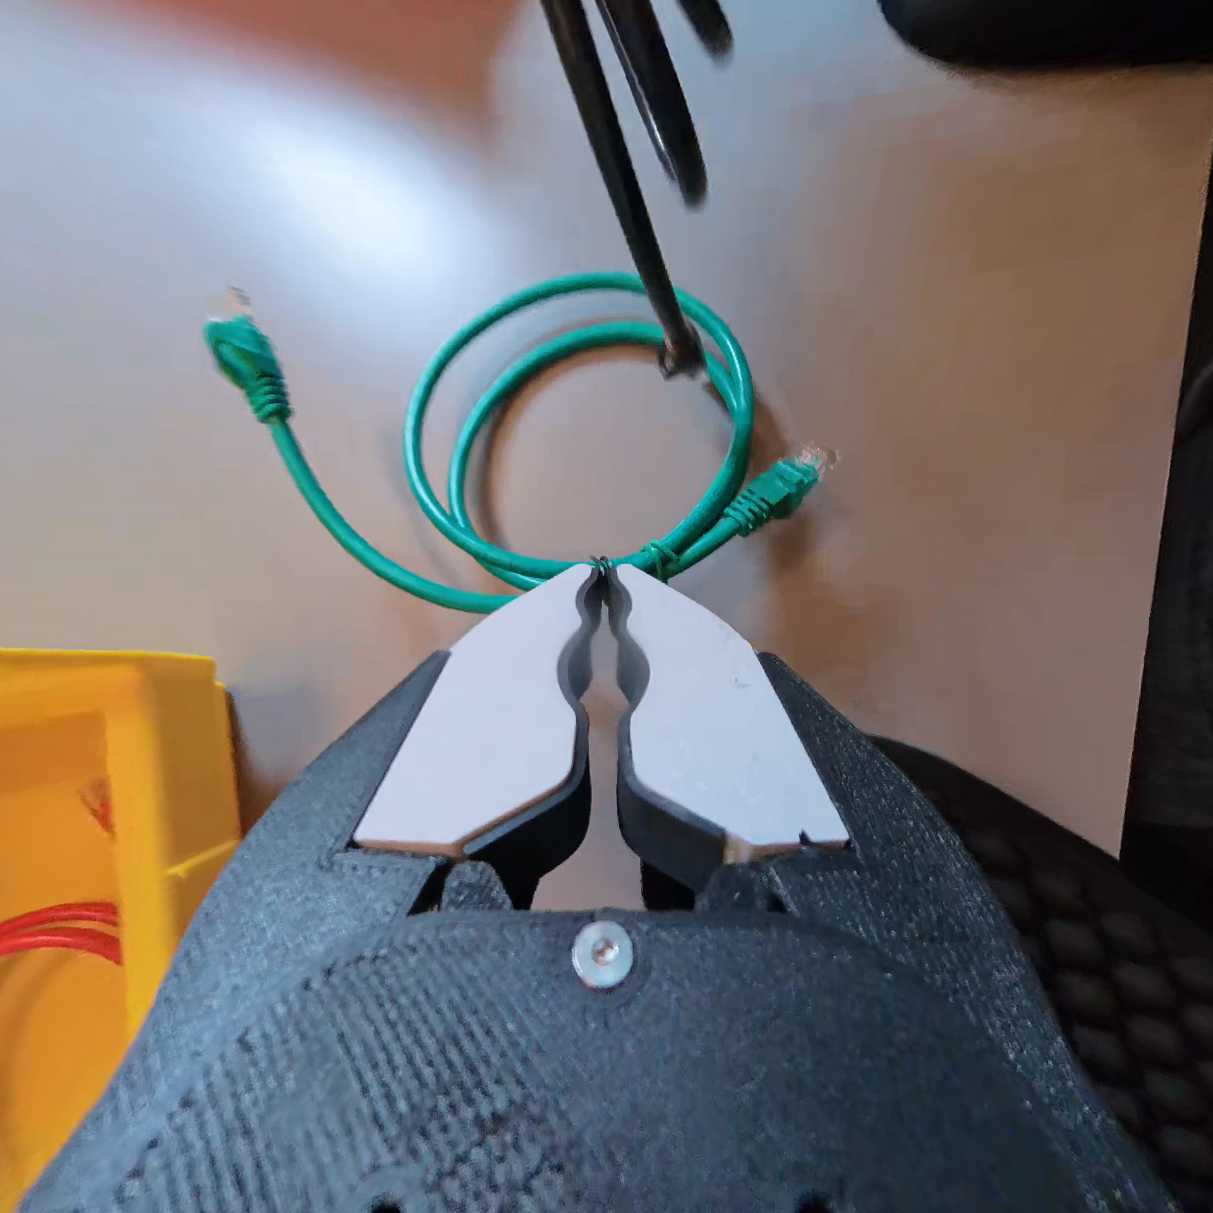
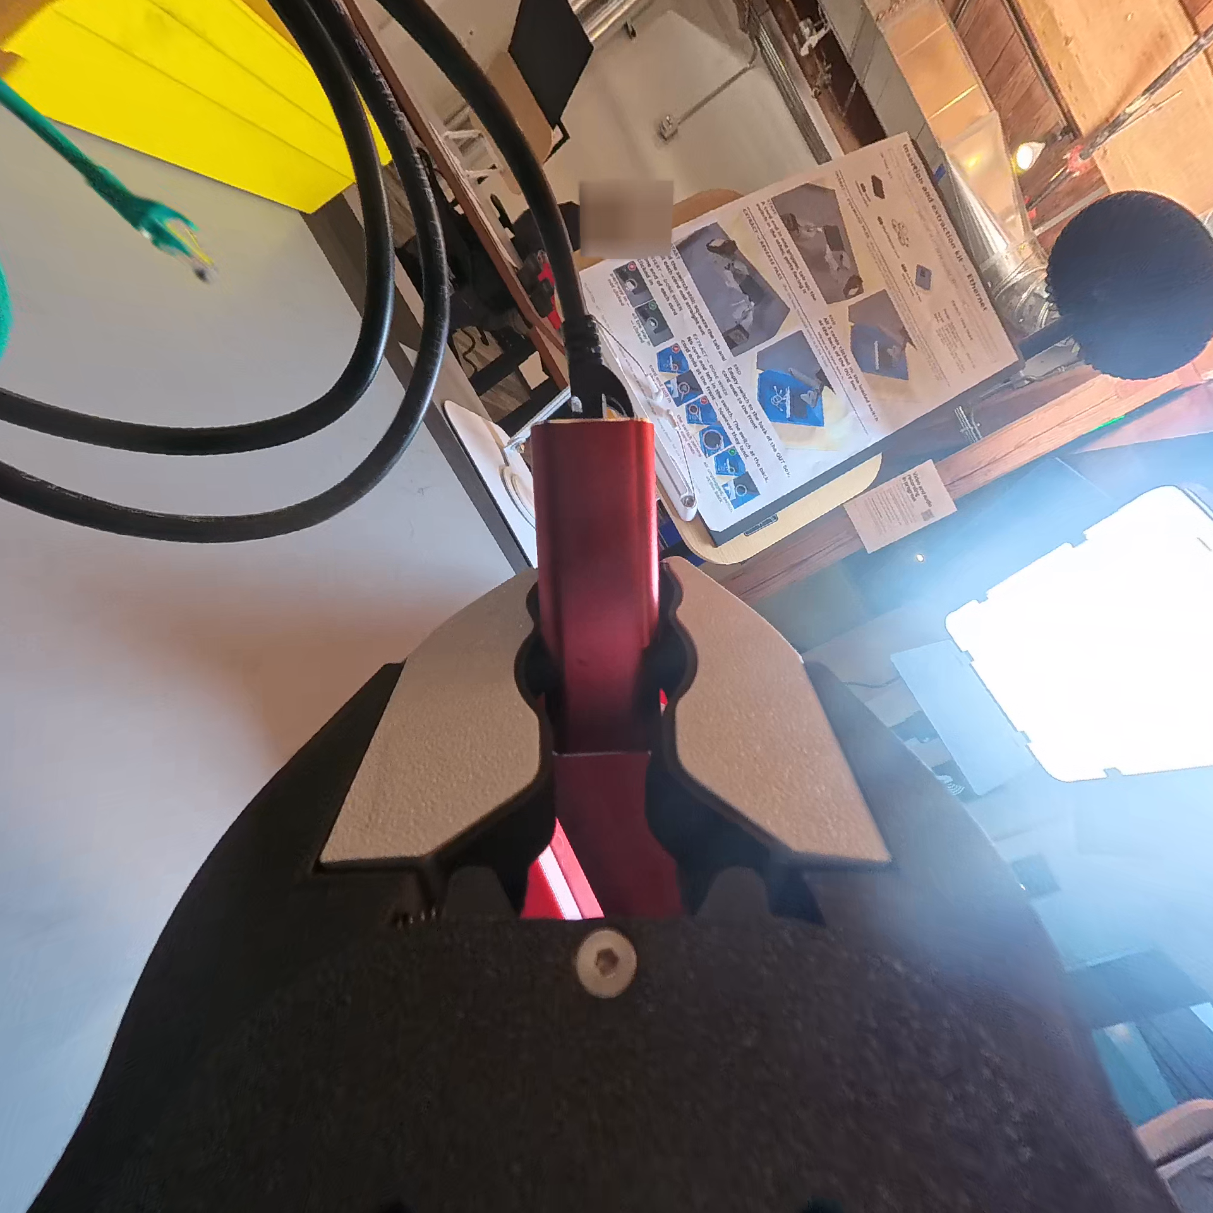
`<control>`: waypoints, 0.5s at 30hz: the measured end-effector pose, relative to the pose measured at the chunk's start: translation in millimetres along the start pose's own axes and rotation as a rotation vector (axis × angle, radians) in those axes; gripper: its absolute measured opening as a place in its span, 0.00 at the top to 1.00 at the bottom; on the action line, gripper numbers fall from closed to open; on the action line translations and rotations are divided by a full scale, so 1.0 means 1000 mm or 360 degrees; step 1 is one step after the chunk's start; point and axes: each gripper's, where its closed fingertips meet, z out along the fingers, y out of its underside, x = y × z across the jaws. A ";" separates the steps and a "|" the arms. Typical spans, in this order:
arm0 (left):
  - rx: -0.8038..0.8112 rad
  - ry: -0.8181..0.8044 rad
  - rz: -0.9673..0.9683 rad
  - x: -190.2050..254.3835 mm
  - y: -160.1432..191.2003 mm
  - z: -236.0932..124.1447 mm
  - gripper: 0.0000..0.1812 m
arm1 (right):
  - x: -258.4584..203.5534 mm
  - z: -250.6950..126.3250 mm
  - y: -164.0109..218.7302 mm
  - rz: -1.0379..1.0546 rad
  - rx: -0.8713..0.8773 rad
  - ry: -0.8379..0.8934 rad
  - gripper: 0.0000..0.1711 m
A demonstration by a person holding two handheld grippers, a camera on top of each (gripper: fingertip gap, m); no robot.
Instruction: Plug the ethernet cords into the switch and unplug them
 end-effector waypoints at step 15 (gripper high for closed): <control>-0.0029 -0.0360 -0.0459 -0.099 -0.046 0.034 0.81 | 0.007 -0.004 0.000 0.0061 0.0030 0.0035 0.83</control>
